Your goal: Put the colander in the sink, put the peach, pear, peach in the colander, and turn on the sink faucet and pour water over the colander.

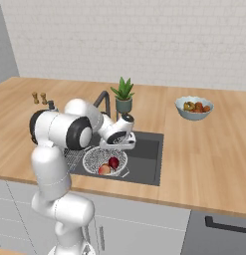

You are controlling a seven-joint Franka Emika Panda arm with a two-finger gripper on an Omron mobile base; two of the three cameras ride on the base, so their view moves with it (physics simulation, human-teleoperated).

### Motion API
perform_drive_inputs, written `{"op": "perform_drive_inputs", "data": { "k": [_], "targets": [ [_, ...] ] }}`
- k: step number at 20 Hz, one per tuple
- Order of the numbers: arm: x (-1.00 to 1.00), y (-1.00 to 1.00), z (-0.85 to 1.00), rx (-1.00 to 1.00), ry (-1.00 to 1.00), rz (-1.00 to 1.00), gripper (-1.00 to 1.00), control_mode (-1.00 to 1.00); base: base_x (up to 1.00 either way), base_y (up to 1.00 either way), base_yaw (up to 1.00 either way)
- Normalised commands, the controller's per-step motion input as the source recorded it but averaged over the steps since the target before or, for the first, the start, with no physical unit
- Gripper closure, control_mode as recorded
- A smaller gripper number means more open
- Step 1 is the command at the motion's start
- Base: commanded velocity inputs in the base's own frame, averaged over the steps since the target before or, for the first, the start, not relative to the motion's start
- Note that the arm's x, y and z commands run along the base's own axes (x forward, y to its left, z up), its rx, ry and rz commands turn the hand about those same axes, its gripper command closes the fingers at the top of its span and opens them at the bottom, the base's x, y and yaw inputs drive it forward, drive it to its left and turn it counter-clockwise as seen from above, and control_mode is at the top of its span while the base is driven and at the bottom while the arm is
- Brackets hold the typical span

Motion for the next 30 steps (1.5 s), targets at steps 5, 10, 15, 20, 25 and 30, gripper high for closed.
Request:
{"op": "perform_drive_inputs", "data": {
  "k": [5, 10, 15, 20, 25, 30],
  "targets": [
    [-0.42, -0.35, 0.46, -0.02, -0.12, -0.04, -1.00, -1.00, 0.00, 0.00, 0.00],
    [-0.42, -0.16, 0.60, 0.00, -0.15, 0.00, -1.00, -1.00, 0.00, 0.00, 0.00],
    [-0.33, -0.14, 0.68, 0.00, -0.03, 0.01, -1.00, -1.00, 0.00, 0.00, 0.00],
    [-0.25, 0.00, 0.44, 0.01, -0.20, 0.13, -1.00, -1.00, 0.00, 0.00, 0.00],
    [0.00, -0.01, 0.25, 0.04, -0.35, 0.29, -1.00, -1.00, 0.00, 0.00, 0.00],
    [0.13, -0.06, 0.01, 0.07, -0.52, 0.39, -1.00, -1.00, 0.00, 0.00, 0.00]
  ]
}}
